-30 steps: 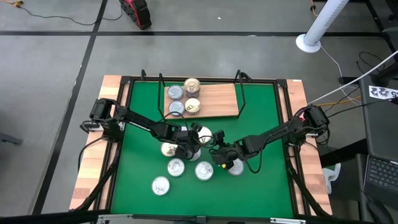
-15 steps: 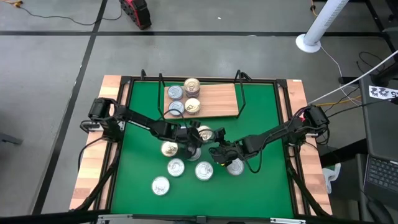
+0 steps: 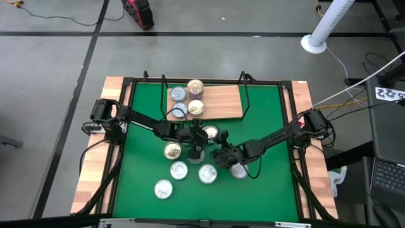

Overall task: Stack canned seafood by type on shelf
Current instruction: Stack the blue-pink tuna can on top of the blue-pink tuna can on the shelf

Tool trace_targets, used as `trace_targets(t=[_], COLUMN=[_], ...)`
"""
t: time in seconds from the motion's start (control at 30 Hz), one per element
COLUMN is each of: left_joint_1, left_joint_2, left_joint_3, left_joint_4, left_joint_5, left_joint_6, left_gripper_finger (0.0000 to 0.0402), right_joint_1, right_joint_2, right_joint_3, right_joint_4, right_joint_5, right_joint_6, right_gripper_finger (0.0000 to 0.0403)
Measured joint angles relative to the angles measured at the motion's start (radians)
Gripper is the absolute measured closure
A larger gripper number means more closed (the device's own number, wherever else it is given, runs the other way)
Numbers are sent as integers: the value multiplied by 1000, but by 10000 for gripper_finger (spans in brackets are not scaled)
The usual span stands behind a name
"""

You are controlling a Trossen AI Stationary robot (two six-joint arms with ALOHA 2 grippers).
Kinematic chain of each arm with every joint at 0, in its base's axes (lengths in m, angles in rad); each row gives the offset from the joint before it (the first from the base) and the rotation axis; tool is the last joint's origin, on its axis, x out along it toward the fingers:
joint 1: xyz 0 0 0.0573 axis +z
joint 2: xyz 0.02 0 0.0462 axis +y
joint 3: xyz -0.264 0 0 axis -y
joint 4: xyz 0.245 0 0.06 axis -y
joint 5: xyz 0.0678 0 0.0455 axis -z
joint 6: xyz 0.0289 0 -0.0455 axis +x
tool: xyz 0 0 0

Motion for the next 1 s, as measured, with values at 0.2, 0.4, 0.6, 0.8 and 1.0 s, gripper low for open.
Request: trace_targets(t=[0.2,0.4,0.6,0.8,1.0], left_joint_1=[12,19,23,23,22], left_joint_2=[0,0,-1,-2,-2], left_joint_3=[0,0,0,1,1], left_joint_4=[6,28,25,22,23], left_joint_5=[24,61,67,67,76], left_joint_6=[-49,-71,-81,-81,-81], left_gripper_finger=[401,401,401,401,401], right_joint_1=[0,1,1,1,0], right_joint_2=[43,62,62,62,62], right_joint_3=[0,0,0,0,0], right_joint_4=[9,8,22,42,66], right_joint_5=[119,142,178,182,205], right_joint_6=[0,0,0,3,3], right_gripper_finger=[148,148,148,148,148])
